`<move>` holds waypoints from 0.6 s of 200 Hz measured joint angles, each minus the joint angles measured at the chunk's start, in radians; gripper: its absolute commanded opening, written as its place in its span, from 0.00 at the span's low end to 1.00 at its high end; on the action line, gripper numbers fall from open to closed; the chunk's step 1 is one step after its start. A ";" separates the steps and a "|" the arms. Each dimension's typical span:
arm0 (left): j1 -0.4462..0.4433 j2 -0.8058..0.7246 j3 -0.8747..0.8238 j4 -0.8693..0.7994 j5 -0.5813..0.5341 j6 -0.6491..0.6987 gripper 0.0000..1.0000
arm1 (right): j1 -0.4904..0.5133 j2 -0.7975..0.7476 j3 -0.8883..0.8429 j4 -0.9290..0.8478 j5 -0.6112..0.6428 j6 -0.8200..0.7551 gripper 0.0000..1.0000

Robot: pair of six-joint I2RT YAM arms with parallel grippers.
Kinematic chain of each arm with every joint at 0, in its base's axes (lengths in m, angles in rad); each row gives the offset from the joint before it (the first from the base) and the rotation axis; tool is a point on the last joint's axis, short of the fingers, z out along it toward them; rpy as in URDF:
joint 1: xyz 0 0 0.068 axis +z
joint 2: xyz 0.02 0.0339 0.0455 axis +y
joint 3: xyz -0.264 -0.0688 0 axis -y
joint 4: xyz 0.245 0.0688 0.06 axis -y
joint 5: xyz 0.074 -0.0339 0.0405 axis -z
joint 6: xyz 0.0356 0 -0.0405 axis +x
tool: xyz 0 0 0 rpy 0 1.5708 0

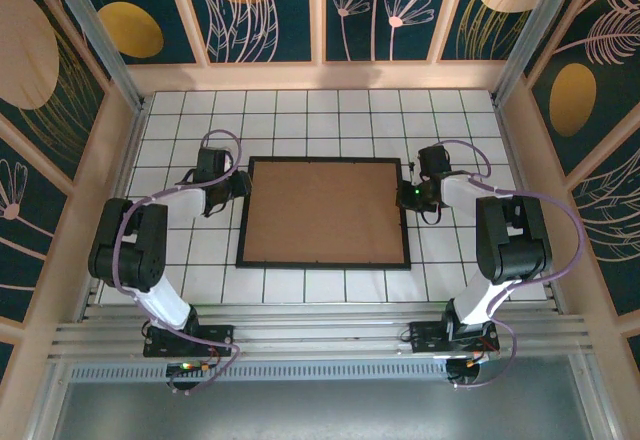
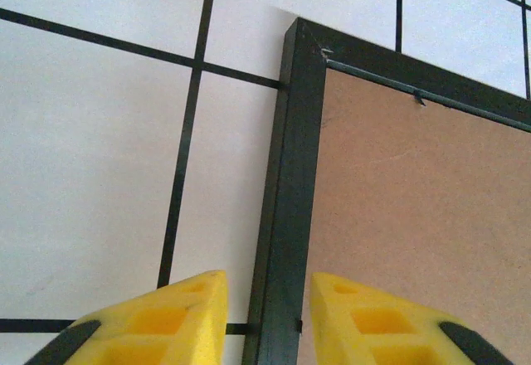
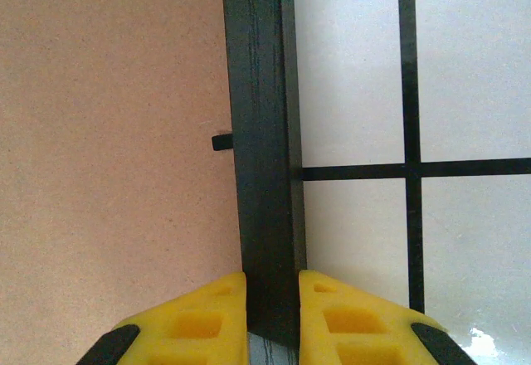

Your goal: Put the photo into the frame

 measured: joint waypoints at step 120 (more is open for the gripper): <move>0.000 0.051 -0.001 -0.005 0.038 0.002 0.25 | 0.000 0.000 0.000 0.000 0.000 0.000 0.18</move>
